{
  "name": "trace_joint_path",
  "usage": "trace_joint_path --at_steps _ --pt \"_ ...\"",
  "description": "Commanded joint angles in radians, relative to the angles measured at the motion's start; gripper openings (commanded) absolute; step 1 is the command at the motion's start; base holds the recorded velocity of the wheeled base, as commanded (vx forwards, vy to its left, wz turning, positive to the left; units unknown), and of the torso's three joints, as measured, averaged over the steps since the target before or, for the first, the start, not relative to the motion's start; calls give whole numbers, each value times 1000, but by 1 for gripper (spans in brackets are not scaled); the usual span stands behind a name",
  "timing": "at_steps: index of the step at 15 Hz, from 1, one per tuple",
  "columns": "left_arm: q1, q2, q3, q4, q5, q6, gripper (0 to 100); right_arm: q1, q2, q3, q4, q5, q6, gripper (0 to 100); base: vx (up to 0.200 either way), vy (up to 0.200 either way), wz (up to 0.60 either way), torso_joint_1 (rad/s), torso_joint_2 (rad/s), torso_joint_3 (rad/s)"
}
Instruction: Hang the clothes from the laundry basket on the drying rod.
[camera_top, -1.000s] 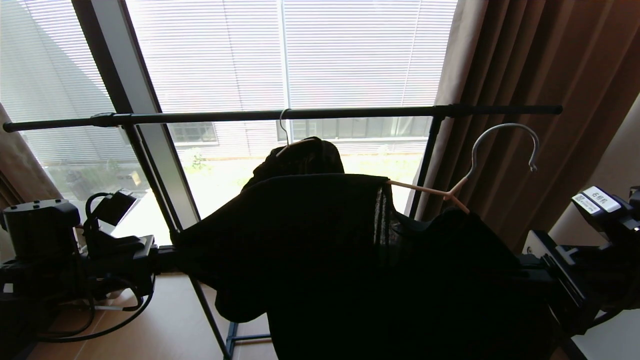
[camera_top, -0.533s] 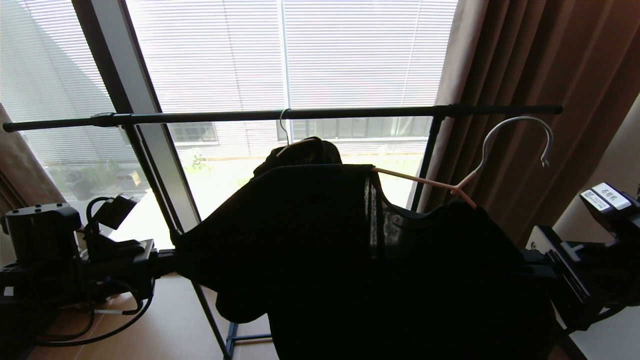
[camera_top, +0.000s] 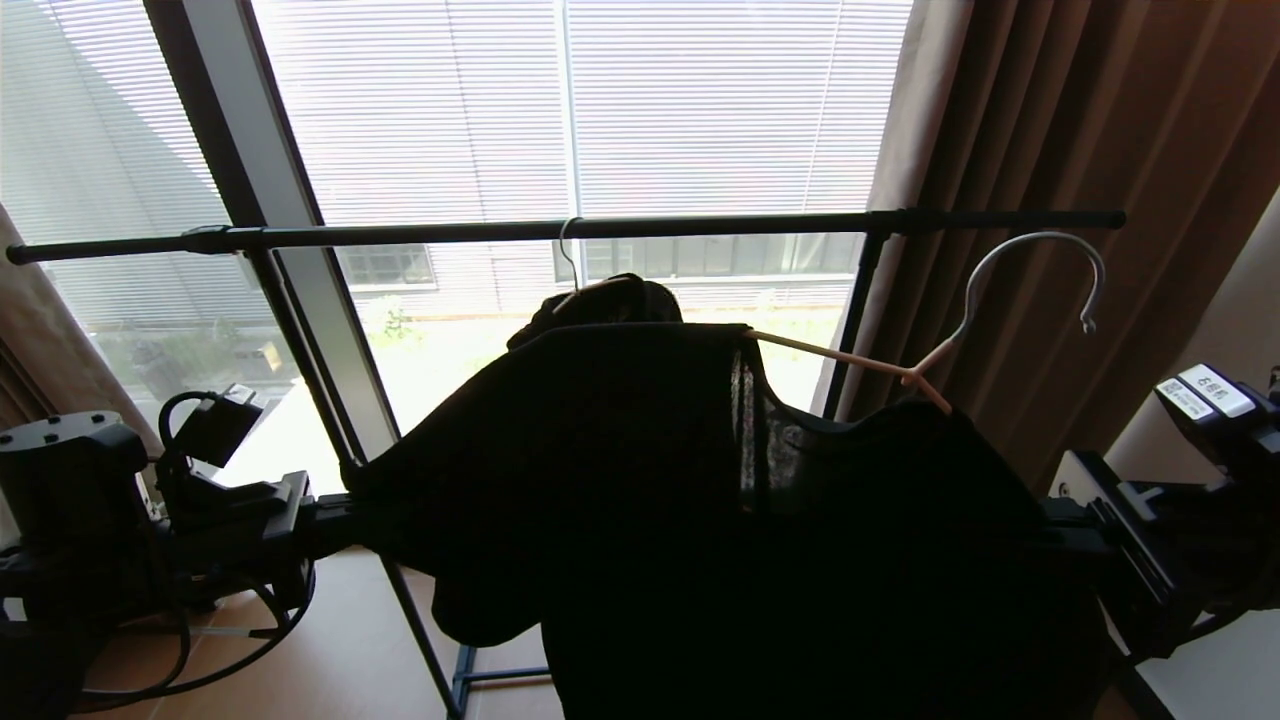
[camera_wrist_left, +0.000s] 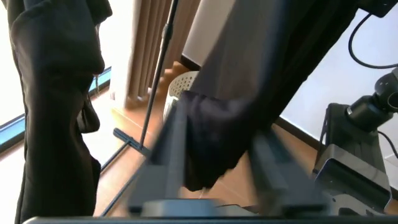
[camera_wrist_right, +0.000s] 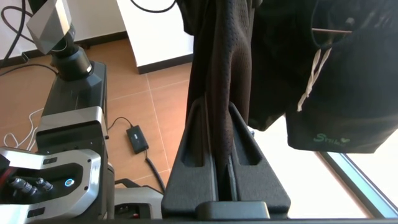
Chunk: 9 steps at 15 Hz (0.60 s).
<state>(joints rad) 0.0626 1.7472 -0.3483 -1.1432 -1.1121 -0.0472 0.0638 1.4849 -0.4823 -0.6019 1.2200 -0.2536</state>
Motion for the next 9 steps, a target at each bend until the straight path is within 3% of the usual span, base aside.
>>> trace_joint_path --at_steps 1,7,8,9 --pt "-4 2 5 -1 2 -3 100 1 2 -1 -1 1 1 0 0 0 0 0 0 0" --pt "37 -114 25 0 5 -11 100 -19 26 -18 7 0 -1 0 0 0 0 0 0 0" --pt "37 -160 -8 43 3 -26 100 -13 32 -18 11 1 -1 0 0 0 0 0 0 0" --pt "31 -210 -57 148 5 -29 100 -12 40 -16 13 1 -3 0 0 0 0 0 0 0"
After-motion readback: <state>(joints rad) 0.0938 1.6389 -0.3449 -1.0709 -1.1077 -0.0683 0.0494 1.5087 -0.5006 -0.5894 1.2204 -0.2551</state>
